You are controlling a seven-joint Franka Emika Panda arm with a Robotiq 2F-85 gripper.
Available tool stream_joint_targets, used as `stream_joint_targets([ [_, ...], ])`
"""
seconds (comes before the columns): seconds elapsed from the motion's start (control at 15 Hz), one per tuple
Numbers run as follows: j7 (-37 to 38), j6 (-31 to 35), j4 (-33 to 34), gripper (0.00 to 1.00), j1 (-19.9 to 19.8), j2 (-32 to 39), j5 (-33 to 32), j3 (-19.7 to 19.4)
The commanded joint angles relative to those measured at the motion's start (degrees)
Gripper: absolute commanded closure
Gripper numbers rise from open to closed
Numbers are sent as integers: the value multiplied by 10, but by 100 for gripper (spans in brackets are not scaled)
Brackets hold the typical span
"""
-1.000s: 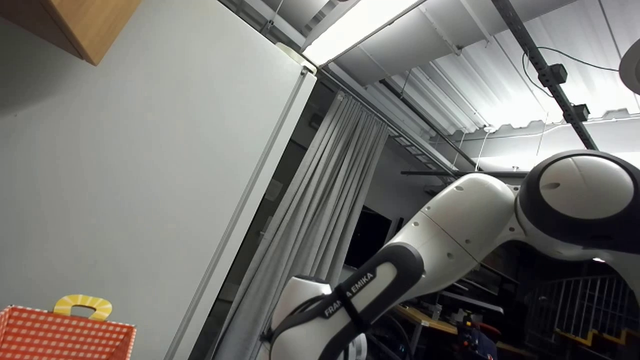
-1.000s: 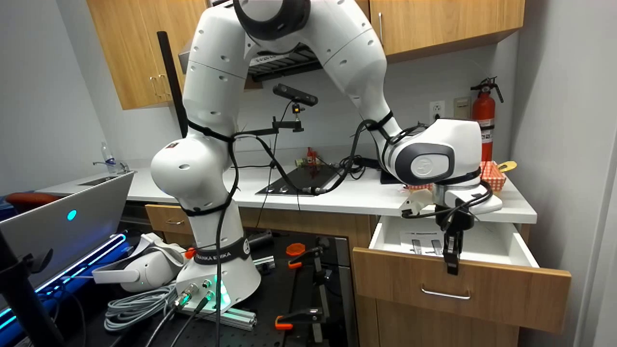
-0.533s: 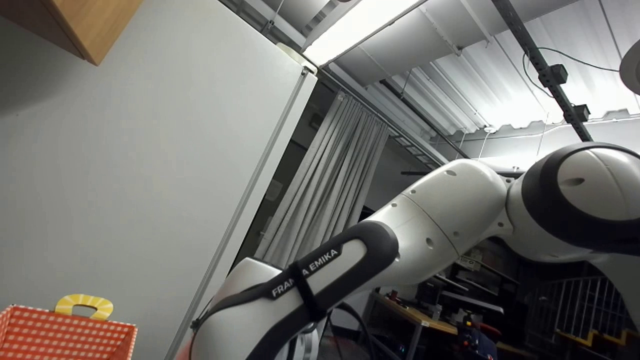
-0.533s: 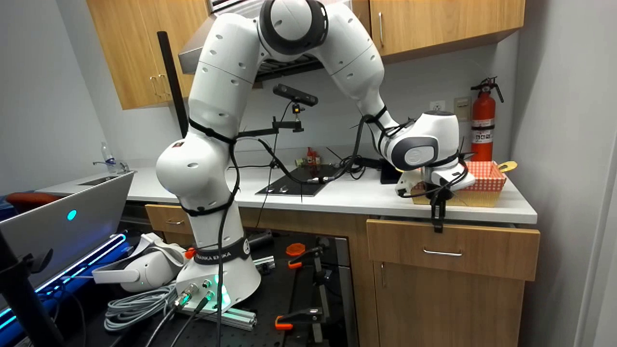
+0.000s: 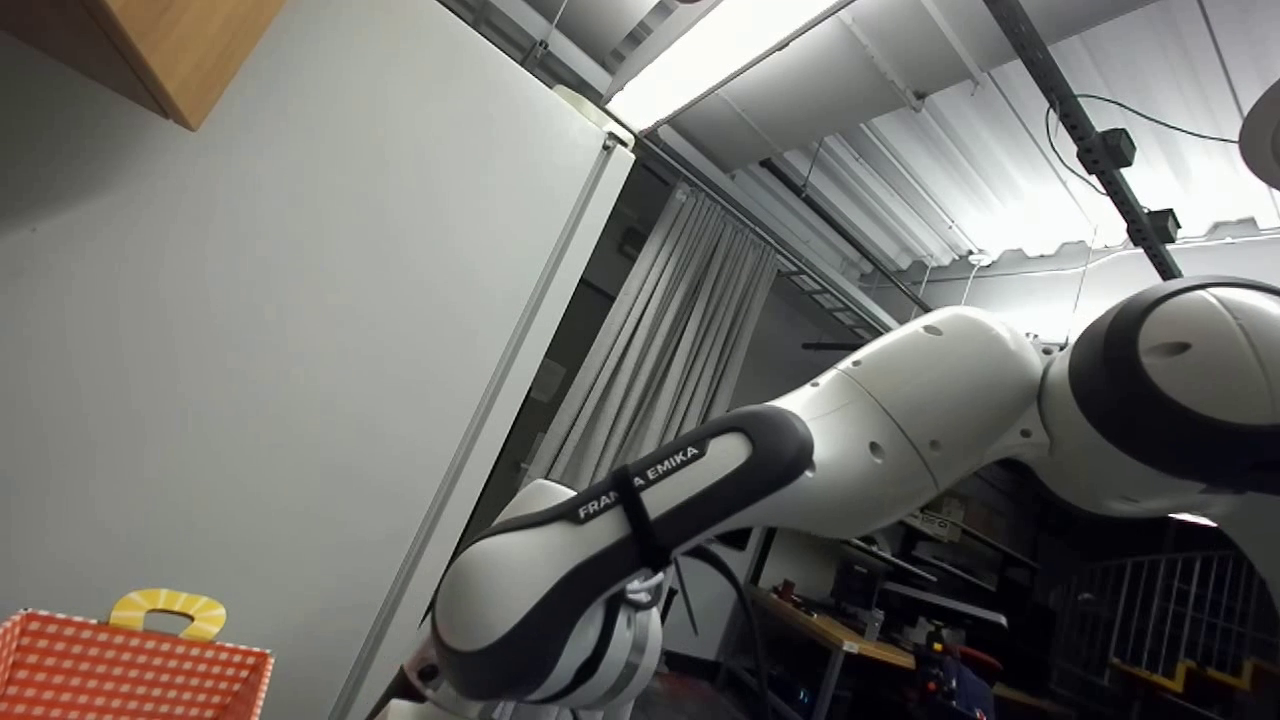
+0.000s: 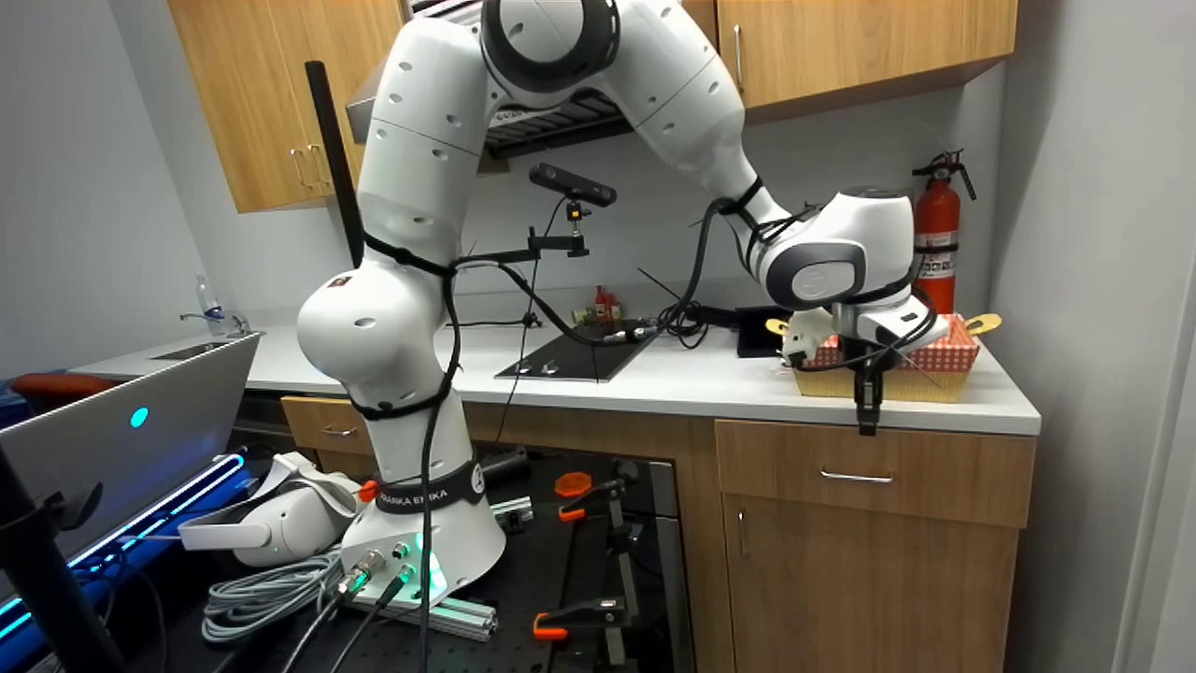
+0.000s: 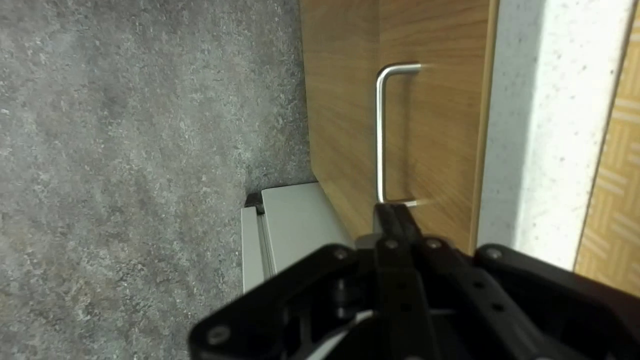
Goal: Close, open, and close the drawer
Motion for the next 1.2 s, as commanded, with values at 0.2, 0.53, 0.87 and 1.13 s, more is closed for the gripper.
stream_joint_targets([
  [0.2, -156, -74, -30, 100, -65, -88, 103, 32],
  [0.53, -235, -113, -56, 100, -65, -131, 151, 35],
  [0.87, -310, -130, -90, 100, -62, -181, 164, 31],
  [1.13, -371, -137, -120, 100, -59, -220, 183, 26],
])
